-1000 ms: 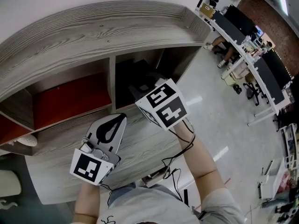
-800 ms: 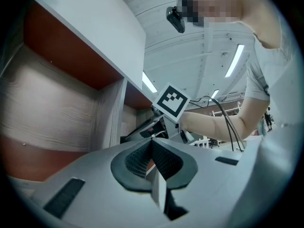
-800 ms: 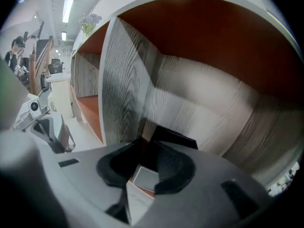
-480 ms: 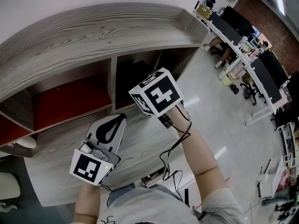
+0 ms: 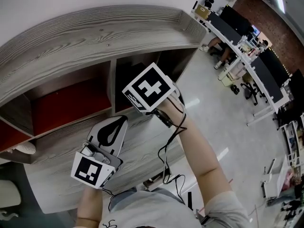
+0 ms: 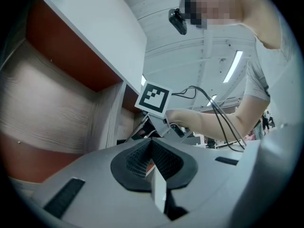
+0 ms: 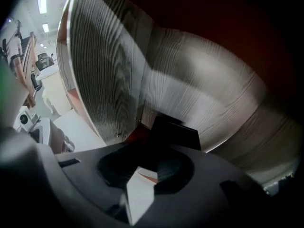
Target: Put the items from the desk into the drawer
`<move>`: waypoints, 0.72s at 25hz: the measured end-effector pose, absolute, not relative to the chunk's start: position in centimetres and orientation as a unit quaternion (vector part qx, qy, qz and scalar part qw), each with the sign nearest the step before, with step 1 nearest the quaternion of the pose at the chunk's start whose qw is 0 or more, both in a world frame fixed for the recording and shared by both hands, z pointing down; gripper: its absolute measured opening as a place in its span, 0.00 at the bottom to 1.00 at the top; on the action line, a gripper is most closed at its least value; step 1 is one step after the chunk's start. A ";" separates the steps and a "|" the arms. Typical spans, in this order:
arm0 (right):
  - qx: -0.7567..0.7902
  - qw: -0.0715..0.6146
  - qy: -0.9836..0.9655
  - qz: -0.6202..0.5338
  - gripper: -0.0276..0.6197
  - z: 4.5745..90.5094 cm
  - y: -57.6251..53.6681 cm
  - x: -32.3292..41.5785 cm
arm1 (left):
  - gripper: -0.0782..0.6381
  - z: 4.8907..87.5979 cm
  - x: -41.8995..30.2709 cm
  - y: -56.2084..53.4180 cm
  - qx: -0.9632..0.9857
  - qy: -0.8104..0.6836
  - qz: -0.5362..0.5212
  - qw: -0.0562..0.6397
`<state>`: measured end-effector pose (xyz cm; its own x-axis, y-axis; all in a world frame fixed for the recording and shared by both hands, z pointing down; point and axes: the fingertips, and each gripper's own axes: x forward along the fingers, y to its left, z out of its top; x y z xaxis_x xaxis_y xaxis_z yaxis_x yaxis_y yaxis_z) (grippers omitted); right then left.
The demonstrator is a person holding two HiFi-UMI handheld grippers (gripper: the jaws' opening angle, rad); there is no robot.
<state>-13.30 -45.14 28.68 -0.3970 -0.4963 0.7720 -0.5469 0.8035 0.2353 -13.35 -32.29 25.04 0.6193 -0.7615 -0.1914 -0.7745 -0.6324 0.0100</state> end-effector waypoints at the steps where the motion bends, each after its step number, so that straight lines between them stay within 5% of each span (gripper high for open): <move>1: 0.316 0.447 -0.837 0.025 0.16 28.6 -45.1 -13.3 | 0.12 25.0 -13.3 -32.3 -0.899 0.426 0.089 0.037; 18: 0.327 0.341 -0.881 -0.017 0.11 27.7 -42.6 -12.0 | 0.12 25.3 -13.2 -31.6 -0.900 0.427 0.076 0.042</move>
<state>-12.04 -42.55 27.73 -0.5530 -0.5886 0.5897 -0.5647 0.7852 0.2541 -13.17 -31.58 25.25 0.6233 -0.7626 -0.1731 -0.7753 -0.6315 -0.0100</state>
